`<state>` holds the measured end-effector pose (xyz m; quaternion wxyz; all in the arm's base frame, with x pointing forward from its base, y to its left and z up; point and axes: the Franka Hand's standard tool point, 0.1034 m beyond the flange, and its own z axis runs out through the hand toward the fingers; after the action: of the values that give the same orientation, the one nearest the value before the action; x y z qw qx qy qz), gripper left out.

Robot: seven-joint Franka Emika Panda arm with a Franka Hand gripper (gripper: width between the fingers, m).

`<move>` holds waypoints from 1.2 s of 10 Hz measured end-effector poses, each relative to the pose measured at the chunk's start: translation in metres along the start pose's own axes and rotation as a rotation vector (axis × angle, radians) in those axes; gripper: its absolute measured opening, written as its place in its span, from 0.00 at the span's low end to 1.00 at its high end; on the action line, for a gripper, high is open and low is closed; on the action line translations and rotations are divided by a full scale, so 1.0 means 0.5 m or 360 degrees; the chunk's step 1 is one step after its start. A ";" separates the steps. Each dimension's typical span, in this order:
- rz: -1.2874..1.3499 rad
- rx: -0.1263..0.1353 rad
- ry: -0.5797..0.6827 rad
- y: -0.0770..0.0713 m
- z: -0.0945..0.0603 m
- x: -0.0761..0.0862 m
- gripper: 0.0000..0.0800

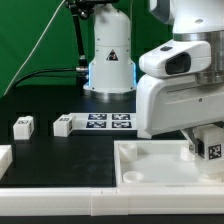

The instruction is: Assemble one leg

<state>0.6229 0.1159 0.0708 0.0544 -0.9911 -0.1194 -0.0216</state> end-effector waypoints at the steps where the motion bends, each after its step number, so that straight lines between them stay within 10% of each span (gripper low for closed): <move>1: 0.0027 0.0000 0.0000 0.000 0.000 0.000 0.36; 12: 0.1860 0.0005 0.0002 -0.006 0.004 -0.003 0.36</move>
Offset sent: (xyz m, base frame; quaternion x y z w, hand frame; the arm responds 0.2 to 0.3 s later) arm 0.0056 -0.0068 0.0055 -0.0062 -0.0003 0.2746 0.9615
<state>0.6208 0.1185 0.0691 0.0590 -0.8925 0.4471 0.0115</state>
